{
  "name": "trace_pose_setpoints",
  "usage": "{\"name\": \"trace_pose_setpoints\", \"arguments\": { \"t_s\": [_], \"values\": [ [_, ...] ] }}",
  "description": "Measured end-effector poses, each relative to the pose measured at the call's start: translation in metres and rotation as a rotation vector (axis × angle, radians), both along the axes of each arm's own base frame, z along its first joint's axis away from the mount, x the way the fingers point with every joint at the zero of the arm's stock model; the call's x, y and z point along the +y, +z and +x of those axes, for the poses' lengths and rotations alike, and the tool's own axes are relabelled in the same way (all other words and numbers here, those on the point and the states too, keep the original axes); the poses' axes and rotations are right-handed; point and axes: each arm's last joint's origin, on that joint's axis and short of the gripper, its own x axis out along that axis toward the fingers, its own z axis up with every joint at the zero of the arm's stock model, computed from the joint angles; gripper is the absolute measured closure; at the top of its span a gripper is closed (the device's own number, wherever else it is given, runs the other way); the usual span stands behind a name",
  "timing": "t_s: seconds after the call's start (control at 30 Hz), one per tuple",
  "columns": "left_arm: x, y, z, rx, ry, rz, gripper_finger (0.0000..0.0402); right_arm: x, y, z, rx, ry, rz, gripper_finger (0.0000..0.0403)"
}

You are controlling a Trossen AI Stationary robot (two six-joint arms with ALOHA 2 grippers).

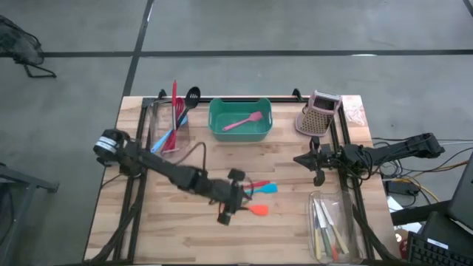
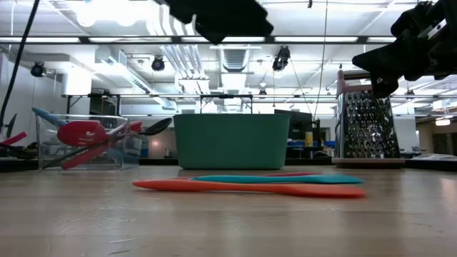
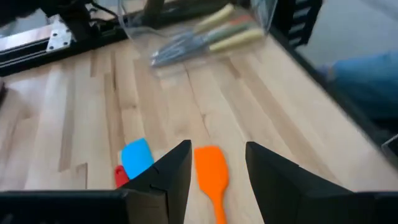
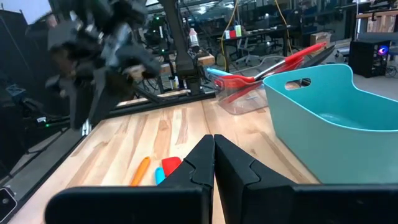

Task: Pick & Place Kitchen Items
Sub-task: Put the orange spatula into the green bin

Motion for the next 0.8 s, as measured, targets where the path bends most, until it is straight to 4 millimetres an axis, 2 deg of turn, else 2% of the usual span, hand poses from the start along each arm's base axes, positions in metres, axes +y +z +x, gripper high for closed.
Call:
{"name": "trace_pose_setpoints", "arguments": {
  "t_s": [0.13, 0.4, 0.67, 0.8],
  "values": [
    [-0.02, -0.022, 0.003, 0.018, 0.026, 0.06, 0.0243, 0.0, 0.0, 0.0, 0.0, 0.0, 0.0, 0.0394],
    [-0.035, -0.074, 0.027, 0.052, 0.034, 0.072, 0.0243, 0.0, 0.0, 0.0, 0.0, 0.0, 0.0, 0.0394],
    [-0.044, -0.094, 0.052, 0.084, 0.074, 0.025, 0.0243, 0.0, 0.0, 0.0, 0.0, 0.0, 0.0, 0.0394],
    [-0.047, -0.101, 0.059, 0.097, 0.078, 0.028, 0.023, 0.0, 0.0, 0.0, 0.0, 0.0, 0.0, 0.0394]
  ]
}}
